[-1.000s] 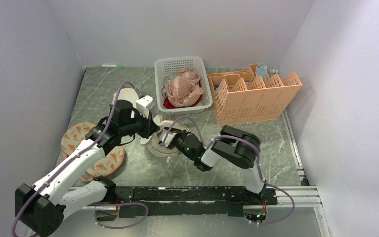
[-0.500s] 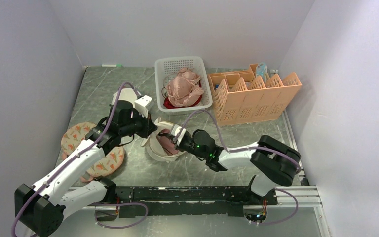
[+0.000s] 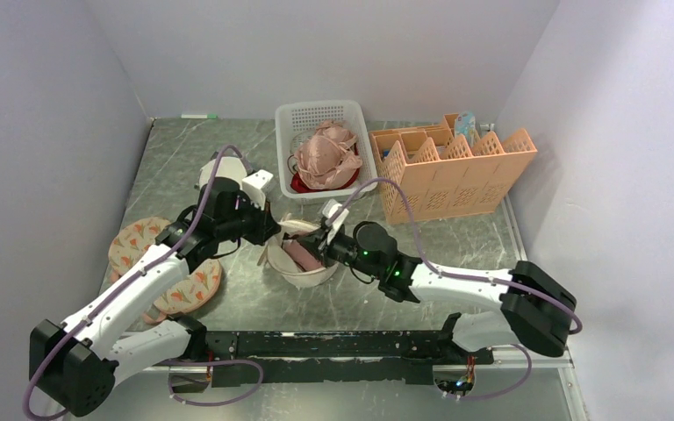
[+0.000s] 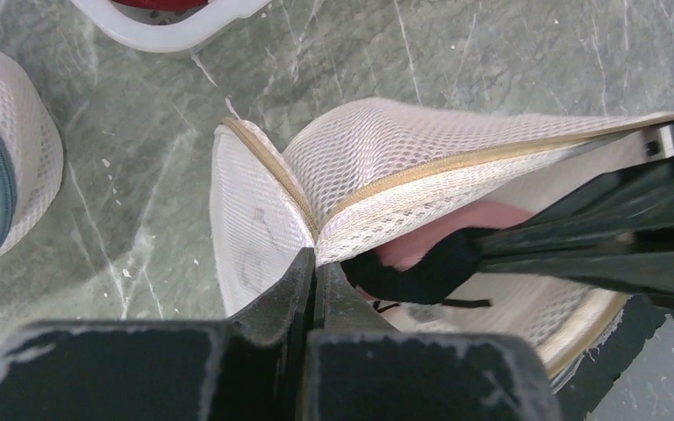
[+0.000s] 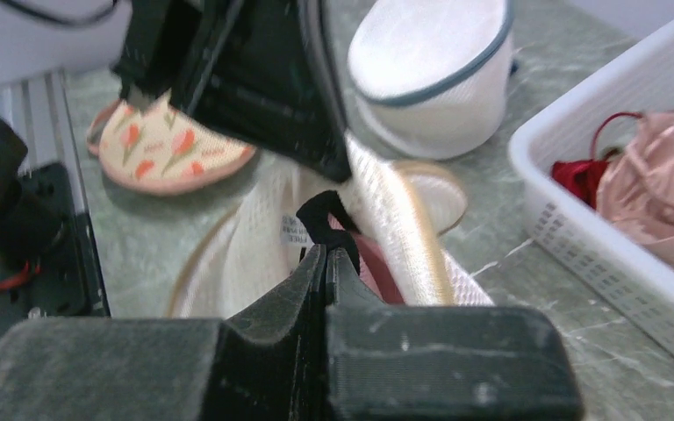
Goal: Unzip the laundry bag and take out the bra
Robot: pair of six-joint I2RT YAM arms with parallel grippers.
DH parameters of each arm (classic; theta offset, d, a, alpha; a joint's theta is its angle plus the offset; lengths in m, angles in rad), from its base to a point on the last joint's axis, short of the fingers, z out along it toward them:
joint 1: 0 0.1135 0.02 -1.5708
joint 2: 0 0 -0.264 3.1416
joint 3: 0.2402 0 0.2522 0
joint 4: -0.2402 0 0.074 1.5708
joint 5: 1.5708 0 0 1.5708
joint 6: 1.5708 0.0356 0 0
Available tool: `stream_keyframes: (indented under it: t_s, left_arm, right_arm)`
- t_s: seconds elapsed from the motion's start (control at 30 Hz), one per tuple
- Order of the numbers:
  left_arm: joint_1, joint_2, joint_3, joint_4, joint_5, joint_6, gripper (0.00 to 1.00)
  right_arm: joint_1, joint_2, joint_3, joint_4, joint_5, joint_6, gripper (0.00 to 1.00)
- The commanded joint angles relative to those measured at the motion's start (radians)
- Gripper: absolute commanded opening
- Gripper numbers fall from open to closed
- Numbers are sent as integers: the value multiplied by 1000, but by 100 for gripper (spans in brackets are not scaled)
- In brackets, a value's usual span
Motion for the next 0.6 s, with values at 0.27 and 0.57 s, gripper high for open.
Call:
stream_keyframes:
  t_s: [0.27,0.57]
  left_arm:
    - [-3,26,36,14,93,6,7]
    - [-4,-3,27,19,81,-1,7]
  right_arm:
    - [-5,-49,32,219,229,-33,0]
    - [-28,-58,74,347,245,28,0]
